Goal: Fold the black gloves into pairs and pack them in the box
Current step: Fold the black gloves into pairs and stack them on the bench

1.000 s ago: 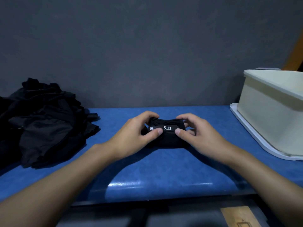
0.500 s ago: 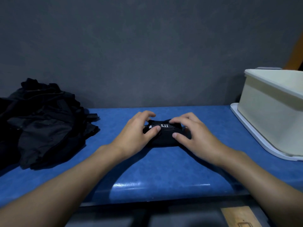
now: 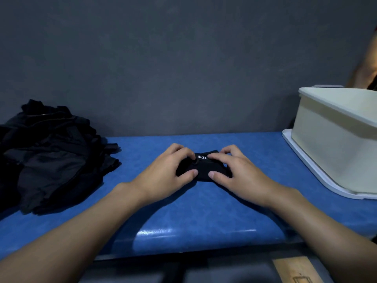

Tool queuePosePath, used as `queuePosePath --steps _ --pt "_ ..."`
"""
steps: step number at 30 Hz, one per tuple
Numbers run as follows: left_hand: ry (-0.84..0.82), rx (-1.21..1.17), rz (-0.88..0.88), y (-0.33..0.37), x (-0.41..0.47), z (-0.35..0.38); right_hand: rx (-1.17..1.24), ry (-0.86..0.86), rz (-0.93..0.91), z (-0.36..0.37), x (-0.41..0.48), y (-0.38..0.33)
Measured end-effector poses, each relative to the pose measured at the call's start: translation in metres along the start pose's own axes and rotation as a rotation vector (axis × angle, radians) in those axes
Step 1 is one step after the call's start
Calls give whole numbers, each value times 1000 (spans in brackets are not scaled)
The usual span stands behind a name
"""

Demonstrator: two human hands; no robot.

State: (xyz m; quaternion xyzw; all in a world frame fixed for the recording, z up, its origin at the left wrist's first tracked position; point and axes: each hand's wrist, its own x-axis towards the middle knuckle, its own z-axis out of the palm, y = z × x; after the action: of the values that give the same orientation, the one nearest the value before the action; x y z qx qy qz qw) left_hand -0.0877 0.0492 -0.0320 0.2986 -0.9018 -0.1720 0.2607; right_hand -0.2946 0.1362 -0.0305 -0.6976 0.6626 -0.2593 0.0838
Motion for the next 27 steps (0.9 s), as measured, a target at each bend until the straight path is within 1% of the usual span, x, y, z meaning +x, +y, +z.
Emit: queuePosePath --steps 9,13,16,21,27 --pt "-42 0 -17 1 3 5 -155 24 68 -6 3 4" --pt "-15 -6 -57 -1 7 8 -118 69 47 -8 2 5" --pt "-7 -27 -88 -3 7 9 -118 59 44 -7 3 8" --pt "11 0 -97 -4 12 14 -125 42 93 -8 5 13" --pt "26 -48 -83 -4 15 16 -66 55 103 -9 5 17"
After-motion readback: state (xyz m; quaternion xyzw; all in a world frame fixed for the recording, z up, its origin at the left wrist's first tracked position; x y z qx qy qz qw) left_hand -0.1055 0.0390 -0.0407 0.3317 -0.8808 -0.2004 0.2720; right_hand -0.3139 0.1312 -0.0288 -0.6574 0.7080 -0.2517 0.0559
